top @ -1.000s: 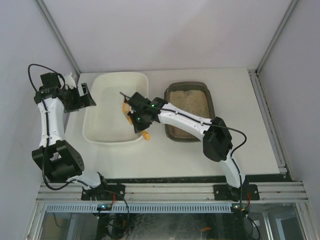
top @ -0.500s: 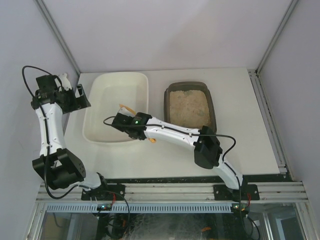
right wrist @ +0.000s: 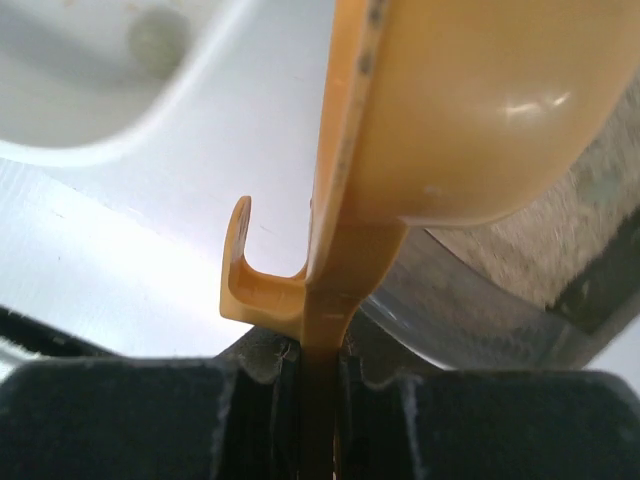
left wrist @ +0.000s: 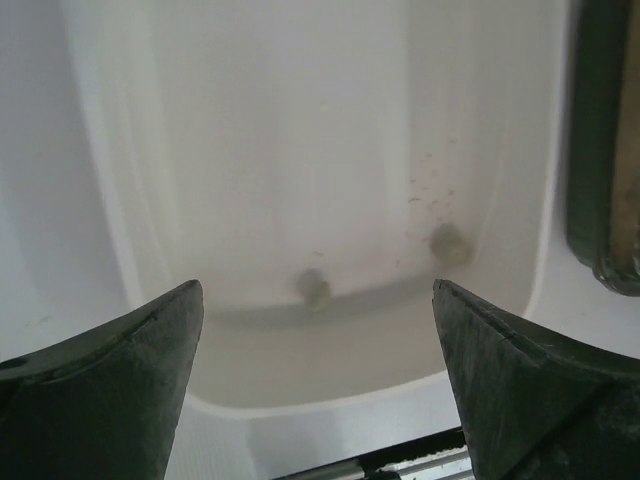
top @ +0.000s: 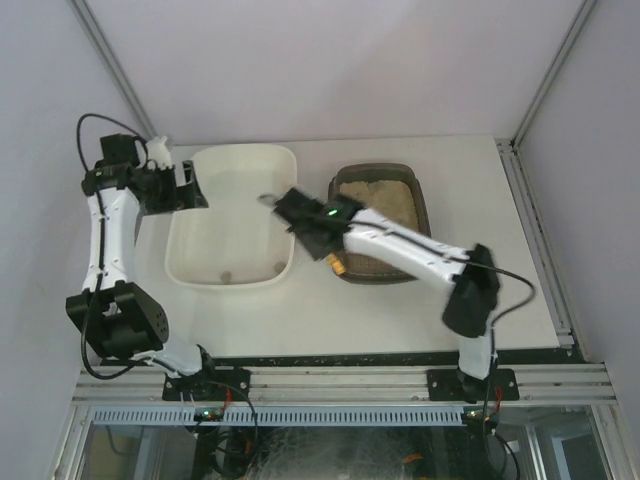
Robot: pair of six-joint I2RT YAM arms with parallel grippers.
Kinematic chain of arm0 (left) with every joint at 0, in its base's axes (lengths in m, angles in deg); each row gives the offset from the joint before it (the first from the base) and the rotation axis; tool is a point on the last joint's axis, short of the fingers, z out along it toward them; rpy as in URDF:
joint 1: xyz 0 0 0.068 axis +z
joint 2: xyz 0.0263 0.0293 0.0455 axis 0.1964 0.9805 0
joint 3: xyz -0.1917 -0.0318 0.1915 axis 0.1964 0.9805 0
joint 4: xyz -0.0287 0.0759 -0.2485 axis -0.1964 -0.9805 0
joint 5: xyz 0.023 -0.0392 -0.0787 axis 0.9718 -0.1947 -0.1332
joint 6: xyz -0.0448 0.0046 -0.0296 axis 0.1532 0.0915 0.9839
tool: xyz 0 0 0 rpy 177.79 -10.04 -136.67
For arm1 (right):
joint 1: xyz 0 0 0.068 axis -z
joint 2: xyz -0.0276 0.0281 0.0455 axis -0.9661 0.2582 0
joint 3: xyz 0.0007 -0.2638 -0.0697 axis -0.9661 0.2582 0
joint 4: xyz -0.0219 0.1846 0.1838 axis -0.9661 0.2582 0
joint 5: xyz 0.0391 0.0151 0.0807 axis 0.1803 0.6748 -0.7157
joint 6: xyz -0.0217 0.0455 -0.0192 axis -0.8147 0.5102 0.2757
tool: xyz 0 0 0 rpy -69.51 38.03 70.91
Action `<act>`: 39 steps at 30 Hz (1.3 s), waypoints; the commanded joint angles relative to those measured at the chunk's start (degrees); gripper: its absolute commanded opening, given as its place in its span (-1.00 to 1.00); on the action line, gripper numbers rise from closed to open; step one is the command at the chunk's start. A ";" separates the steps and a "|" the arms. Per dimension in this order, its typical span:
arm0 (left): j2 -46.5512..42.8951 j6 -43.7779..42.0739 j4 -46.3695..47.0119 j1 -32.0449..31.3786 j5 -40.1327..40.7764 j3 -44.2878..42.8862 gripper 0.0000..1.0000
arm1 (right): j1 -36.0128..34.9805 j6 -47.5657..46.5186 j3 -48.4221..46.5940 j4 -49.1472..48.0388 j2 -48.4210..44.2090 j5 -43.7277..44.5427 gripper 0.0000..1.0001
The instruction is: Clean the litter box
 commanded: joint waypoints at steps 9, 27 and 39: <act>10.07 21.72 17.08 -25.87 0.91 -14.96 0.99 | 27.53 12.19 24.99 3.71 -22.85 -18.57 -1.00; 7.14 40.85 36.48 -34.89 7.28 -2.49 1.00 | 34.31 17.54 15.75 17.13 -6.07 -8.63 -1.00; 5.31 39.15 37.91 -34.88 8.96 2.47 0.99 | 36.16 17.35 8.12 18.70 4.12 -7.98 -1.00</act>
